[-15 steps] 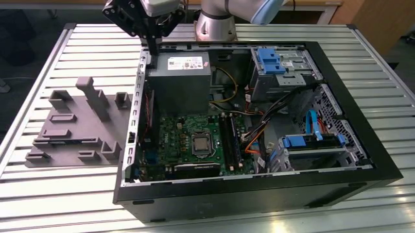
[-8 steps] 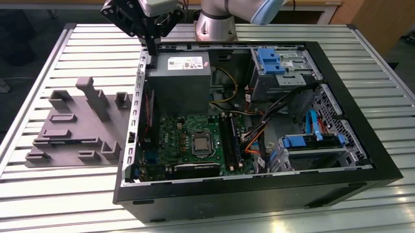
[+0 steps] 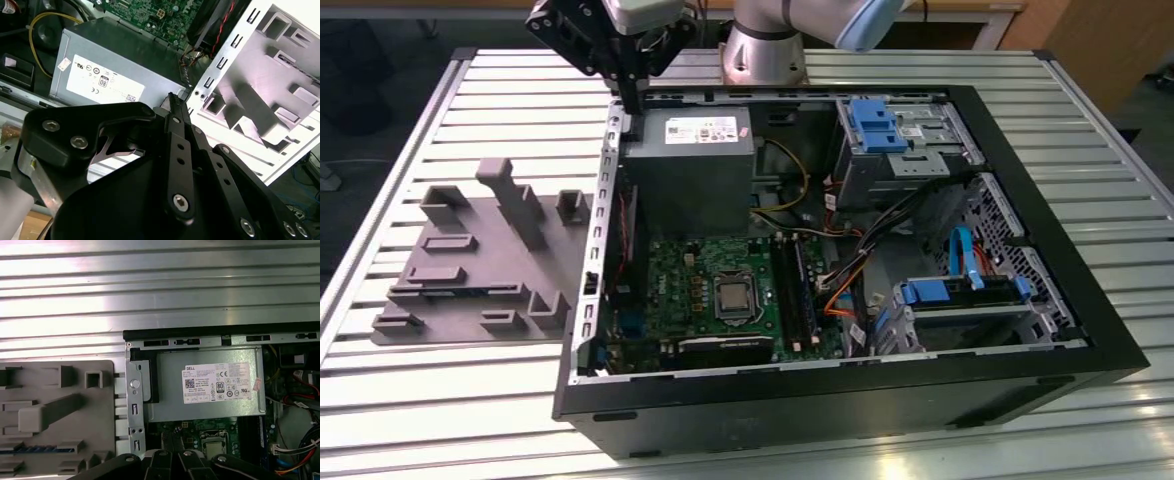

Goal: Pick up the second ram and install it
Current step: 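Reach for the second ram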

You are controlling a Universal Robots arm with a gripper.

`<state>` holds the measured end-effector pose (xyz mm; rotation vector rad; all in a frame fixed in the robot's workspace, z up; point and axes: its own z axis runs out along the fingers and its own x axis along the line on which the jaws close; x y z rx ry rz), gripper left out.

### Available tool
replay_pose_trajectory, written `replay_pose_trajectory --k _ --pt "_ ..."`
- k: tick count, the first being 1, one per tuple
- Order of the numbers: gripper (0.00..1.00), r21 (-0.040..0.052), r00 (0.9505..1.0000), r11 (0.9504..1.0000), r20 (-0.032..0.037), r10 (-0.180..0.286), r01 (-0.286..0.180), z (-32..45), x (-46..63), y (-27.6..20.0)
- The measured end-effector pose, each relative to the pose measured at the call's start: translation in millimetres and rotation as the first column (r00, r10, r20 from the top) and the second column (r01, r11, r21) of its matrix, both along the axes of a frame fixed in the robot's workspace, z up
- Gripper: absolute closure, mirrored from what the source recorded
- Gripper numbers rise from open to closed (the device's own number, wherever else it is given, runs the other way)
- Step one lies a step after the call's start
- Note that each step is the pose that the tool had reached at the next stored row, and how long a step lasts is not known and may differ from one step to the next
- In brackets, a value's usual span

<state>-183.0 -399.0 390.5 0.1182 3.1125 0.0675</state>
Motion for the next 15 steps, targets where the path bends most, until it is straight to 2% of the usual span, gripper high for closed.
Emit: replay_pose_trajectory --k 15 --pt "0.87 0.0001 1.0 1.0 0.0001 0.0 0.0 -0.1 -11.0 0.1"
